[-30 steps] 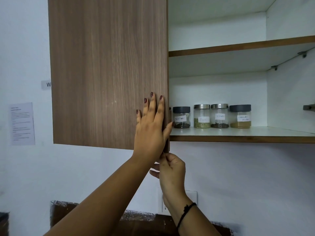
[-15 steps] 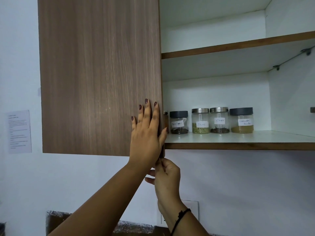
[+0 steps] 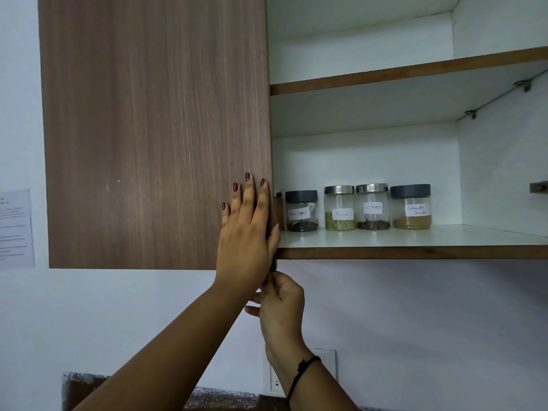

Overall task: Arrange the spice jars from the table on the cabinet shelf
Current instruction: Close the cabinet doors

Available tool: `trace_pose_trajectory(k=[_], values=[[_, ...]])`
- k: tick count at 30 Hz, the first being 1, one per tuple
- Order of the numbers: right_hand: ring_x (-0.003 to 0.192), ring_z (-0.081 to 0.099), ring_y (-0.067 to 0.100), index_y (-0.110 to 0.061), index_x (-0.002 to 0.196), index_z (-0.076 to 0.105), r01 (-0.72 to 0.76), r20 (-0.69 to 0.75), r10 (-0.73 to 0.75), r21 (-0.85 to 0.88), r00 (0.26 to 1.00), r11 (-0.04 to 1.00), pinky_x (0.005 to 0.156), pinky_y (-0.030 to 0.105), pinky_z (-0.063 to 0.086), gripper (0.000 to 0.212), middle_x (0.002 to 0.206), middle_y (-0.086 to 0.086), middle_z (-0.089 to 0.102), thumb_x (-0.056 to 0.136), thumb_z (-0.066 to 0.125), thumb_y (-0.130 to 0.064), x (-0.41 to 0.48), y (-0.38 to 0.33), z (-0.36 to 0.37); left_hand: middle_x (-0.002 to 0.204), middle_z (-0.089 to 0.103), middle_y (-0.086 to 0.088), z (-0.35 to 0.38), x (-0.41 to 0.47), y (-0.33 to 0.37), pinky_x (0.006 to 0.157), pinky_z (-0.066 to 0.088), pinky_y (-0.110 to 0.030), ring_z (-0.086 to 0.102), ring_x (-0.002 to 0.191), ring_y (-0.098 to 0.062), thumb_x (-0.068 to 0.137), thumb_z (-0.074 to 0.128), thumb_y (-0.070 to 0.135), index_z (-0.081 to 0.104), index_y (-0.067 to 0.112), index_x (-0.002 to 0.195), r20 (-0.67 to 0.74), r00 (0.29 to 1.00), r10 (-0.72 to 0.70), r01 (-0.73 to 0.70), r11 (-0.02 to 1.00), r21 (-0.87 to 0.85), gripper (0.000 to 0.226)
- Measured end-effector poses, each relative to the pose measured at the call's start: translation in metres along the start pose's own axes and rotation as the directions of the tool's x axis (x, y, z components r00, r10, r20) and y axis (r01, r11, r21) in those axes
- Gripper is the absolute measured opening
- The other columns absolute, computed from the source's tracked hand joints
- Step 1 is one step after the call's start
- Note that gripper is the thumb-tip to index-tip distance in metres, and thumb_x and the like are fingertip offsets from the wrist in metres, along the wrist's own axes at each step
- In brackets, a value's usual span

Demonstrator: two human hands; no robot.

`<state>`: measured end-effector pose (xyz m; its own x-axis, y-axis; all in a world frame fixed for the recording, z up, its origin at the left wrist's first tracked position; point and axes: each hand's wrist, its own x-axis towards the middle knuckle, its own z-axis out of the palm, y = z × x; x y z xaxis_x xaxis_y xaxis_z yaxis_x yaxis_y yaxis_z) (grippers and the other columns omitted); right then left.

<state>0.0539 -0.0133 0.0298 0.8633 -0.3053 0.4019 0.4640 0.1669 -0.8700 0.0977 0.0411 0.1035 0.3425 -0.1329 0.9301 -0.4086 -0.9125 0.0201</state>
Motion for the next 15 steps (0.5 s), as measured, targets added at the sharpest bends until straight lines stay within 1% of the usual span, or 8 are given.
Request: trace_pose_trajectory(k=[4,8,12,15], values=[[0.067,0.072,0.012,-0.023,0.083,0.069,0.019,0.014,-0.019,-0.017,1.000,1.000,0.062,0.036,0.060,0.031,0.088,-0.002,0.073,0.101,0.046,-0.012,0.0013,0.0004,-0.0009,0.166,0.002,-0.005,0.0025,0.0004,0.0007,0.118,0.002,-0.044,0.005,0.153,-0.030,0.101,0.045,0.040,0.008,0.022,0.158,-0.013,1.000,-0.003,0.003,1.000,0.011,0.071],[0.068,0.072,0.010,-0.031,0.086,0.068,0.029,0.017,-0.029,-0.029,0.999,0.999,0.061,0.034,0.061,0.031,0.090,-0.009,0.073,0.102,0.046,-0.014,0.0013,0.0006,0.0000,0.166,0.005,-0.006,0.0033,0.0009,-0.0010,0.118,0.002,-0.043,0.007,0.153,-0.030,0.100,0.047,0.040,0.010,0.021,0.158,-0.017,1.000,0.004,-0.004,1.000,0.025,0.071],[0.067,0.072,0.009,-0.035,0.082,0.066,0.036,0.022,-0.035,-0.032,0.999,0.999,0.060,0.031,0.061,0.033,0.087,-0.013,0.072,0.101,0.047,-0.015,0.0005,-0.0003,-0.0002,0.166,0.005,-0.006,0.0025,0.0003,-0.0011,0.118,0.001,-0.043,0.005,0.153,-0.030,0.100,0.046,0.040,0.010,0.022,0.158,-0.026,1.000,0.007,-0.007,1.000,0.019,0.071],[0.067,0.072,0.008,-0.033,0.084,0.067,0.037,0.027,-0.036,-0.033,0.999,0.999,0.060,0.033,0.060,0.033,0.087,-0.011,0.072,0.101,0.047,-0.014,0.0006,0.0001,-0.0006,0.166,0.007,-0.007,0.0026,-0.0002,-0.0011,0.118,0.003,-0.043,0.006,0.152,-0.029,0.100,0.047,0.040,0.010,0.022,0.158,-0.029,1.000,0.007,-0.006,1.000,0.016,0.071]])
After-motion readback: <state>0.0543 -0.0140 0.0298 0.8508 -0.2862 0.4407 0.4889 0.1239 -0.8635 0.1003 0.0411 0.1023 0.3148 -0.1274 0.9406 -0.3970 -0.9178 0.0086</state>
